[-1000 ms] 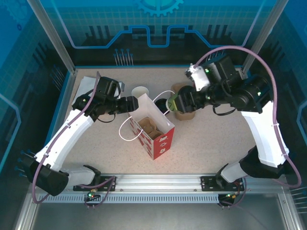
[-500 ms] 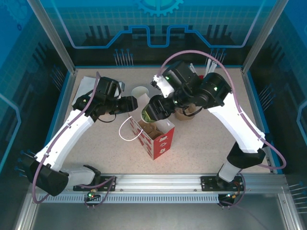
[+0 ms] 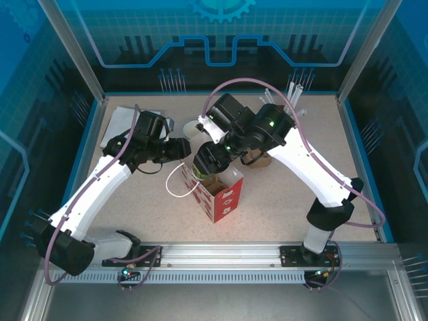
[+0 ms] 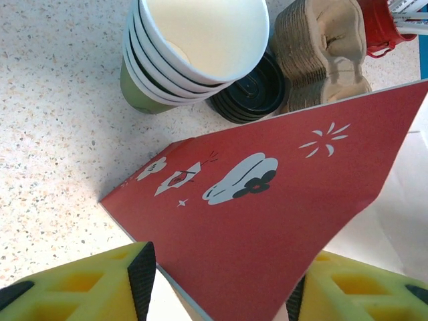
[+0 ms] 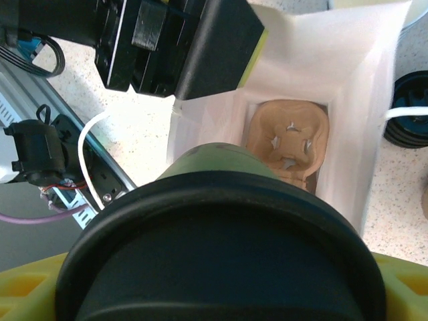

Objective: Pack the takeout coffee

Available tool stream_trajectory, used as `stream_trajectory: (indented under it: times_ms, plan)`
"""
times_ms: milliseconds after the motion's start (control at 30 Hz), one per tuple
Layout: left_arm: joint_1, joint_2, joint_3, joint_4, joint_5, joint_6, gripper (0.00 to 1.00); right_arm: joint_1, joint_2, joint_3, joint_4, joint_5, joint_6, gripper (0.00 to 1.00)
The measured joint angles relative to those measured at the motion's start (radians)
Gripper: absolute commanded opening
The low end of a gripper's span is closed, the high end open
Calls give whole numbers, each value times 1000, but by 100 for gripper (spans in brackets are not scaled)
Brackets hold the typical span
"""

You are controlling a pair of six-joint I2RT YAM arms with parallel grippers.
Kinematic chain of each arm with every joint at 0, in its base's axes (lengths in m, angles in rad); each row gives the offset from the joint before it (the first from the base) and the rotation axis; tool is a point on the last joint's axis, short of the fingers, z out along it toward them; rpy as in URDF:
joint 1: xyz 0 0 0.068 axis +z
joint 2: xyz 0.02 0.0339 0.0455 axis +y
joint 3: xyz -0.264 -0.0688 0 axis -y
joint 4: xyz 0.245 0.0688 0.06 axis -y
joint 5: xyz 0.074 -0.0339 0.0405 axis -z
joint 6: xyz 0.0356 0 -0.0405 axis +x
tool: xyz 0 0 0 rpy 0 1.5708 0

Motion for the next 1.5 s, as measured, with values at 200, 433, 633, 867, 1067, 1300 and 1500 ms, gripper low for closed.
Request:
stream_trajectory:
  times_ms: [200, 433, 633, 867, 1067, 1300, 1500]
  plan:
    - [0, -6, -10, 3, 1, 0, 49, 1, 3, -47, 0, -8, 4, 81]
    - [0, -6, -11, 3, 1, 0, 45, 8, 17, -65, 1, -33, 5, 81]
    - [0, -7, -12, 3, 1, 0, 45, 24, 40, -89, 2, -50, 8, 81]
    - [0, -8, -12, 3, 1, 0, 44, 25, 49, -116, 9, -58, 8, 81]
    - [0, -8, -12, 3, 1, 0, 45, 25, 52, -118, 3, -47, 8, 81]
    - [0, -8, -12, 2, 1, 0, 45, 25, 71, -118, -20, -26, 7, 82]
    - [0, -8, -12, 2, 0, 1, 45, 25, 82, -122, -37, -17, -1, 82]
